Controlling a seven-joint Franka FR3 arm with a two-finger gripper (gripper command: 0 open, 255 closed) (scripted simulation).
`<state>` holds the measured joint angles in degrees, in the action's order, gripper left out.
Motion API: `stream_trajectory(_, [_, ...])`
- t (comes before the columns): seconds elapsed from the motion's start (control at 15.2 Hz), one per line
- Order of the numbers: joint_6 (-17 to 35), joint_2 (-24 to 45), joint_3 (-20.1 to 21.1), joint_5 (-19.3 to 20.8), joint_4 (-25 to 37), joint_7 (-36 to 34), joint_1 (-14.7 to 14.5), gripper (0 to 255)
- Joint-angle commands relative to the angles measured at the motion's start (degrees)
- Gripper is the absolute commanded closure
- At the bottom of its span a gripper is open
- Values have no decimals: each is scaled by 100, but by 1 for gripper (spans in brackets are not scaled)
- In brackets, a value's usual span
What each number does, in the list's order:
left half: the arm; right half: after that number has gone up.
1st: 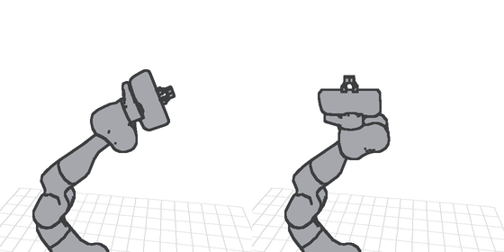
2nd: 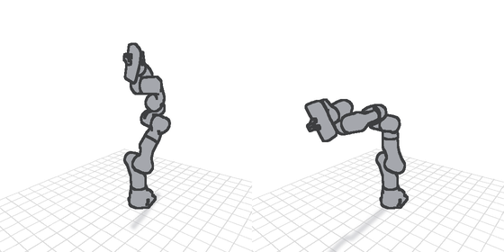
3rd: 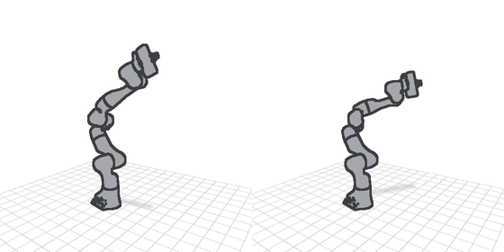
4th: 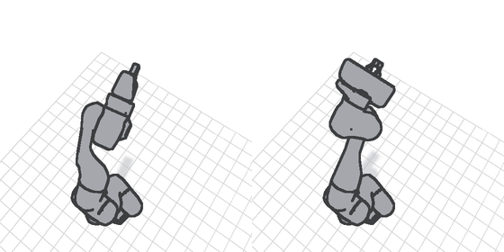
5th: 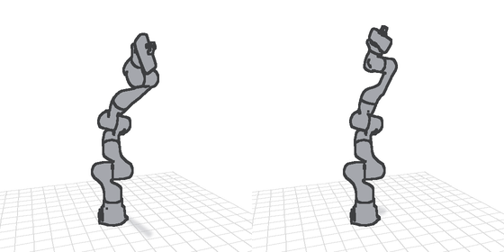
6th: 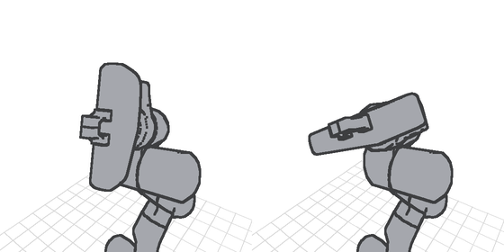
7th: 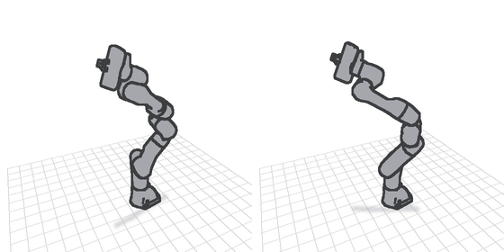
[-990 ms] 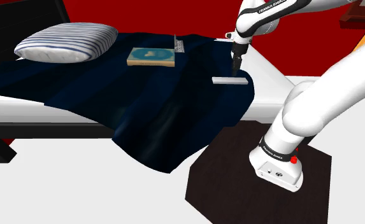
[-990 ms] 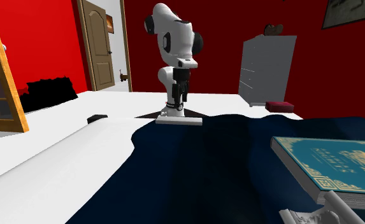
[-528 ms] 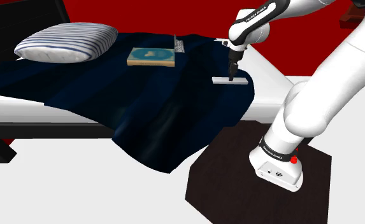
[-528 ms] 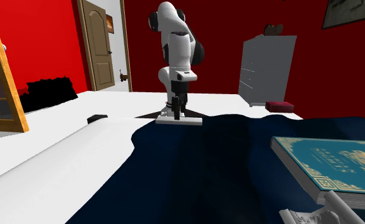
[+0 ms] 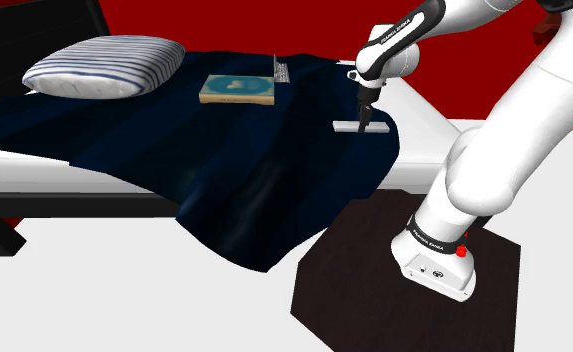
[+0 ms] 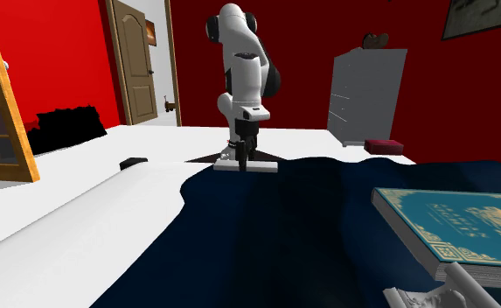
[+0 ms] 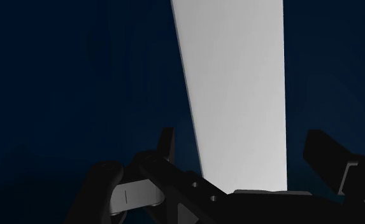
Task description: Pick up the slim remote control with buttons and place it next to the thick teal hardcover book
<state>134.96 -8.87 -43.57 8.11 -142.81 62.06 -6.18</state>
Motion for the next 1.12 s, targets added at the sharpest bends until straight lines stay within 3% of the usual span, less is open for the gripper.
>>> stream_trajectory(0.0, [5,4,-2,-4,0,3,-1,0])
stream_trajectory(0.13, [4,3,-1,-3,0,2,-1,0])
stream_trajectory(0.2, [4,3,-1,-3,0,2,-1,255])
stream_trajectory(0.79, [5,4,-1,-4,0,3,-1,255])
stream_trajectory(1.06, [-359,-283,94,192,123,-153,61,255])
